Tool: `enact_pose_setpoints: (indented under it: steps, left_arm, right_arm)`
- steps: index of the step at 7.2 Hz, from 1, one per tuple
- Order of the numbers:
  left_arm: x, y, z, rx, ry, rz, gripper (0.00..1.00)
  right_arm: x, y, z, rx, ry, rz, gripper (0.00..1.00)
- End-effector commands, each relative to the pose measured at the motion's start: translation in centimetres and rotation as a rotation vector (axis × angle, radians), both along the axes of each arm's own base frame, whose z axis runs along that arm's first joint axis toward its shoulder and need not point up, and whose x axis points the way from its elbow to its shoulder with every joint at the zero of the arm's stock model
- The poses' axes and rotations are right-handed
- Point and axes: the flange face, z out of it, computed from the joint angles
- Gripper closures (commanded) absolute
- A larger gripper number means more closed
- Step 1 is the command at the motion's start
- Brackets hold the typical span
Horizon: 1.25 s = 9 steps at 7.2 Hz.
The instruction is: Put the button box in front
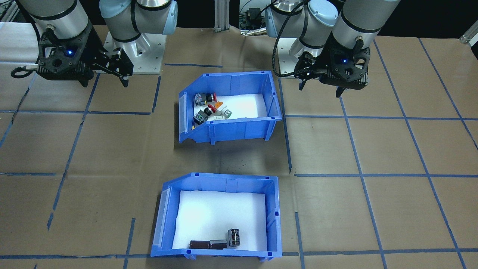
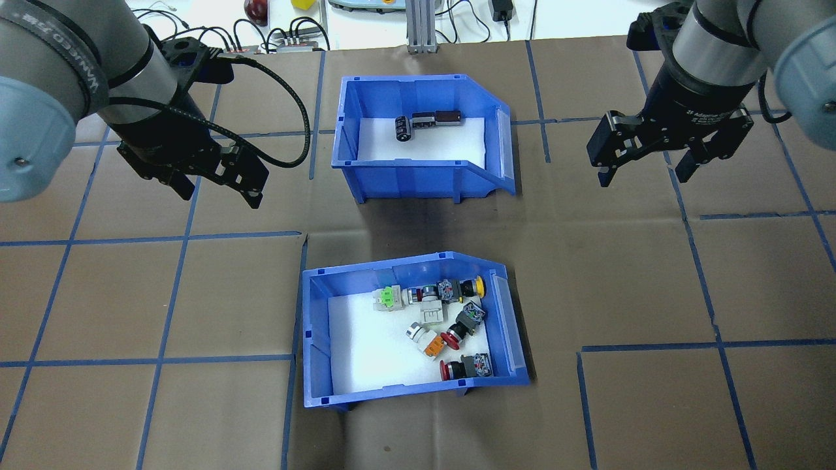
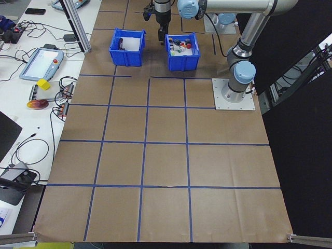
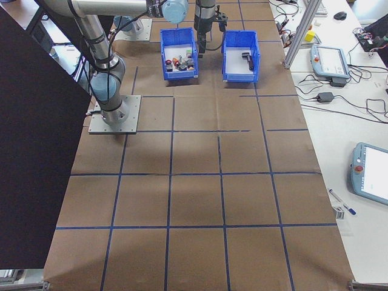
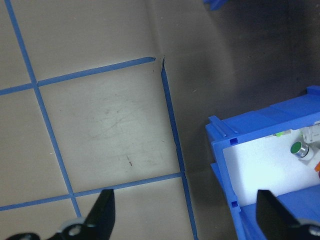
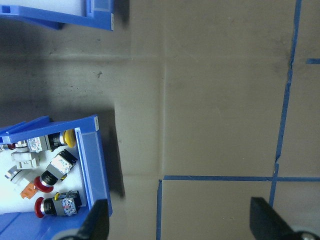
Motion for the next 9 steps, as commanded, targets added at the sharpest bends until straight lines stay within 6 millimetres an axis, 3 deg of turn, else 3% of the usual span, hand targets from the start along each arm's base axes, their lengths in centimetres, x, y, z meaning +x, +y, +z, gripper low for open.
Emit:
enact_pose_setpoints:
  steps: [1, 6, 9]
  left_arm:
    - [0.0, 0.0, 0.0, 0.000, 0.001, 0.002, 0.01]
    - [0.0, 0.0, 0.3, -0.008, 0.001, 0.003, 0.01]
    - [0.1, -0.6, 0.0, -0.002, -0.010, 0.061, 0.01]
  right_arm:
    - [0.0, 0.0, 0.0, 0.001, 0.000, 0.000, 0.00]
    - [-0.1, -0.4, 0.0, 0.000, 0.001, 0.041, 0.00]
    - [1.2, -1.2, 0.6, -0.059, -0.012, 0.411, 0.00]
